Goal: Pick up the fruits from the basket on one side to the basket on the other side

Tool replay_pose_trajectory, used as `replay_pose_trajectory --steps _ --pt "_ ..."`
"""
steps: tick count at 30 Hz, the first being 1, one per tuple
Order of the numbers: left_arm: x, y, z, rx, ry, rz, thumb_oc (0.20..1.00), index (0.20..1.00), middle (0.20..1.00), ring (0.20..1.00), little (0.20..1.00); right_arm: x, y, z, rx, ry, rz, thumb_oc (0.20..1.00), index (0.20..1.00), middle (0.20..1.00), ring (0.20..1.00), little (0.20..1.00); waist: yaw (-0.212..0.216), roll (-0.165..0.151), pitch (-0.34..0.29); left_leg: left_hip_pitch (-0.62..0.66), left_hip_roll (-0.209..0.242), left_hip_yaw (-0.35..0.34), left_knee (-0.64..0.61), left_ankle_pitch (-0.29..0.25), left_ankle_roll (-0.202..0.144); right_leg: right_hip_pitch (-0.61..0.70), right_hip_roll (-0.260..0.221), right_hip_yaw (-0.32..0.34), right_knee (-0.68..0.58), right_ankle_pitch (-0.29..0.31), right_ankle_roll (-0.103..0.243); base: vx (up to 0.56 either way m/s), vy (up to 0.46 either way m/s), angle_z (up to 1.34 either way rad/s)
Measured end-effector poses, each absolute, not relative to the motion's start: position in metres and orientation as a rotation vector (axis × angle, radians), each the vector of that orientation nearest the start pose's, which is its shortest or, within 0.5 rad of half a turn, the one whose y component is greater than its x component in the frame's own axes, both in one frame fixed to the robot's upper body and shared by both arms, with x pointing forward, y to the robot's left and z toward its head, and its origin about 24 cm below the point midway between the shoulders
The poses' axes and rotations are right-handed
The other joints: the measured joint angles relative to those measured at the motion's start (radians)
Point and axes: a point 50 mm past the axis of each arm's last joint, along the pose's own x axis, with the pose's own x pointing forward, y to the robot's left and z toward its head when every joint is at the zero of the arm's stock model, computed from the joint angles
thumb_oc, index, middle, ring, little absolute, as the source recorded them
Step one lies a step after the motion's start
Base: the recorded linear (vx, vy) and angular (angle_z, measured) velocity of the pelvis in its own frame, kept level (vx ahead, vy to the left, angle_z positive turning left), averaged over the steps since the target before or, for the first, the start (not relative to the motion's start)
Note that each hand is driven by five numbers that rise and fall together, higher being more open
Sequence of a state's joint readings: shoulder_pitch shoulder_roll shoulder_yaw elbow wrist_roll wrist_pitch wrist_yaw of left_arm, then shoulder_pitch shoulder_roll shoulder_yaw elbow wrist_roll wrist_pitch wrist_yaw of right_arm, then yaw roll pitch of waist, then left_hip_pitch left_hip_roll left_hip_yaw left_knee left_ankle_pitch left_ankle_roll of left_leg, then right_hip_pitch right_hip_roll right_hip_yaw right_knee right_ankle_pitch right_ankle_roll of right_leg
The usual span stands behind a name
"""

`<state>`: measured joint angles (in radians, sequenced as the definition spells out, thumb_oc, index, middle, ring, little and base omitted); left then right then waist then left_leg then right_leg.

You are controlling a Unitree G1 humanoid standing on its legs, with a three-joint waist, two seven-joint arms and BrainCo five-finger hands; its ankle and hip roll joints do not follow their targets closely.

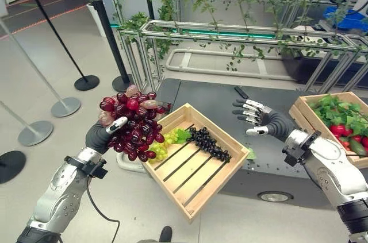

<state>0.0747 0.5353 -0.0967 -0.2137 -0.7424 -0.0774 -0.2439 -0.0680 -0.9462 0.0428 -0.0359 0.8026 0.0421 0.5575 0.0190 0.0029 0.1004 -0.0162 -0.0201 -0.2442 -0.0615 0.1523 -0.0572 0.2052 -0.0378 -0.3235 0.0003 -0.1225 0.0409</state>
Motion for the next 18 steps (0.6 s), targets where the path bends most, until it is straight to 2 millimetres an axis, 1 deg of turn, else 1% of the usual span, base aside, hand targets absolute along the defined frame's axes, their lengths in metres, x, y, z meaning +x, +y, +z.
replay_pose_trajectory --steps 1,2,3,4,5,6,7,8,9,10,11,12,13,14,15,16,17,18 --pt "0.231 0.197 0.093 -0.215 -0.138 -0.405 0.200 0.200 0.200 0.200 0.200 0.255 -0.260 0.133 -0.143 0.026 0.623 1.000 1.000 1.000 1.000 1.000 -0.005 0.002 0.003 -0.012 0.002 -0.010 0.007 -0.001 -0.007 -0.006 0.000 -0.007 0.003 0.000 -0.008 -0.24 -0.106 0.26" --pt "0.229 0.197 0.091 -0.217 -0.130 -0.401 0.200 0.200 0.200 0.200 0.200 0.255 -0.259 0.133 -0.141 0.026 0.623 1.000 1.000 1.000 1.000 1.000 0.016 0.007 0.007 -0.019 0.000 -0.019 0.012 0.006 -0.011 -0.006 0.012 -0.016 0.006 -0.002 -0.011 -0.32 -0.127 0.42" --pt "0.228 0.198 0.089 -0.222 -0.123 -0.396 0.200 0.200 0.200 0.200 0.200 0.255 -0.260 0.135 -0.141 0.024 0.623 1.000 1.000 1.000 1.000 1.000 0.021 0.016 0.015 -0.043 0.002 -0.055 0.018 0.017 -0.022 -0.024 0.023 -0.029 0.015 -0.006 -0.018 -0.24 -0.041 0.46" --pt "0.227 0.198 0.088 -0.224 -0.120 -0.394 0.200 0.200 0.200 0.200 0.200 0.255 -0.261 0.136 -0.144 0.023 0.622 1.000 1.000 1.000 1.000 1.000 0.017 0.020 0.024 -0.052 0.008 -0.065 0.011 0.025 -0.035 -0.030 0.022 -0.043 0.010 -0.009 -0.024 -0.22 -0.012 0.74" --pt "0.226 0.198 0.087 -0.231 -0.119 -0.388 0.200 0.200 0.200 0.200 0.200 0.256 -0.262 0.137 -0.150 0.017 0.618 1.000 1.000 1.000 1.000 1.000 0.030 0.043 0.042 -0.080 0.020 -0.071 -0.005 0.050 -0.063 -0.049 0.043 -0.077 0.030 -0.007 -0.039 -0.21 -0.010 0.80" --pt "0.226 0.198 0.086 -0.234 -0.120 -0.387 0.200 0.200 0.200 0.200 0.200 0.256 -0.263 0.139 -0.158 0.013 0.612 1.000 1.000 1.000 1.000 1.000 0.029 0.059 0.053 -0.105 0.028 -0.060 -0.005 0.056 -0.069 -0.063 0.047 -0.101 0.038 -0.009 -0.044 -0.19 -0.037 0.74" --pt "0.226 0.200 0.087 -0.229 -0.119 -0.381 0.200 0.200 0.200 0.200 0.200 0.256 -0.262 0.137 -0.143 0.008 0.605 1.000 1.000 1.000 1.000 1.000 0.043 0.056 0.080 -0.126 0.041 0.004 0.007 -0.016 -0.055 -0.087 0.033 -0.125 0.055 -0.012 -0.059 -0.19 -0.062 0.42" --pt "0.226 0.202 0.086 -0.224 -0.119 -0.372 0.200 0.200 0.200 0.200 0.200 0.256 -0.260 0.134 -0.125 0.004 0.603 1.000 1.000 1.000 1.000 1.000 0.054 0.030 0.094 -0.136 0.038 0.051 0.038 -0.048 -0.052 -0.099 0.004 -0.124 0.059 -0.013 -0.063 -0.12 -0.040 0.19" --pt "0.226 0.206 0.086 -0.220 -0.120 -0.357 0.200 0.200 0.200 0.200 0.200 0.256 -0.257 0.133 -0.109 -0.005 0.603 1.000 1.000 1.000 1.000 1.000 0.066 -0.007 0.108 -0.140 0.011 0.122 0.083 -0.055 -0.054 -0.109 -0.043 -0.135 0.068 -0.011 -0.062 -0.12 -0.050 0.42" --pt "0.226 0.211 0.088 -0.217 -0.129 -0.337 0.200 0.200 0.200 0.200 0.200 0.254 -0.257 0.133 -0.101 -0.014 0.599 1.000 1.000 1.000 1.000 1.000 0.049 -0.054 0.112 -0.136 -0.006 0.270 0.171 -0.082 -0.058 -0.100 -0.096 -0.164 0.052 0.004 -0.046 0.00 -0.069 0.66" --pt "0.227 0.212 0.090 -0.217 -0.139 -0.334 0.200 0.200 0.200 0.200 0.200 0.253 -0.259 0.137 -0.106 -0.033 0.590 1.000 1.000 1.000 1.000 1.000 0.043 -0.049 0.110 -0.119 -0.003 0.316 0.214 -0.097 -0.041 -0.090 -0.106 -0.199 0.049 0.005 -0.039 -0.02 -0.086 1.13" --pt "0.228 0.211 0.090 -0.225 -0.147 -0.331 0.200 0.200 0.200 0.200 0.200 0.250 -0.264 0.139 -0.087 -0.070 0.549 1.000 1.000 1.000 1.000 1.000 0.015 -0.031 0.100 -0.079 0.019 0.376 0.242 -0.089 0.004 -0.072 -0.103 -0.235 0.053 -0.005 -0.024 0.01 -0.063 0.94" --pt "0.228 0.210 0.090 -0.233 -0.152 -0.332 0.200 0.200 0.200 0.200 0.200 0.248 -0.266 0.139 -0.078 -0.079 0.527 1.000 1.000 1.000 1.000 1.000 0.007 -0.025 0.095 -0.053 0.022 0.380 0.220 -0.104 0.014 -0.071 -0.101 -0.242 0.066 -0.011 -0.019 -0.05 -0.017 0.96" --pt "0.229 0.209 0.093 -0.233 -0.164 -0.338 0.200 0.200 0.200 0.200 0.200 0.247 -0.268 0.140 -0.074 -0.090 0.512 1.000 1.000 1.000 1.000 1.000 -0.007 -0.012 0.089 -0.051 0.013 0.386 0.202 -0.101 0.023 -0.070 -0.108 -0.248 0.088 -0.024 -0.010 -0.03 0.014 1.19" --pt "0.234 0.206 0.097 -0.239 -0.187 -0.348 0.200 0.200 0.200 0.200 0.200 0.244 -0.272 0.137 -0.041 -0.106 0.470 1.000 1.000 1.000 1.000 1.000 -0.034 -0.012 0.089 -0.046 -0.005 0.425 0.175 -0.067 0.073 -0.073 -0.121 -0.276 0.122 -0.030 -0.006 -0.01 0.016 1.29" --pt "0.235 0.205 0.099 -0.241 -0.198 -0.352 0.200 0.200 0.200 0.200 0.200 0.243 -0.272 0.136 -0.037 -0.108 0.462 1.000 1.000 1.000 1.000 1.000 -0.036 -0.011 0.088 -0.046 -0.005 0.432 0.161 -0.060 0.083 -0.081 -0.130 -0.280 0.147 -0.037 0.001 0.00 0.048 1.30" --pt "0.237 0.205 0.106 -0.228 -0.222 -0.361 0.200 0.200 0.200 0.200 0.200 0.244 -0.272 0.137 -0.032 -0.117 0.453 1.000 1.000 1.000 1.000 1.000 -0.027 -0.013 0.076 -0.047 -0.014 0.435 0.117 -0.064 0.086 -0.105 -0.124 -0.271 0.130 -0.064 0.020 0.04 0.086 0.92" --pt "0.238 0.205 0.107 -0.230 -0.228 -0.361 0.200 0.200 0.200 0.200 0.200 0.244 -0.274 0.136 -0.021 -0.125 0.440 1.000 1.000 1.000 1.000 1.000 -0.028 0.002 0.071 -0.049 -0.018 0.439 0.089 -0.067 0.086 -0.090 -0.106 -0.278 0.108 -0.053 0.015 0.08 0.107 1.07"
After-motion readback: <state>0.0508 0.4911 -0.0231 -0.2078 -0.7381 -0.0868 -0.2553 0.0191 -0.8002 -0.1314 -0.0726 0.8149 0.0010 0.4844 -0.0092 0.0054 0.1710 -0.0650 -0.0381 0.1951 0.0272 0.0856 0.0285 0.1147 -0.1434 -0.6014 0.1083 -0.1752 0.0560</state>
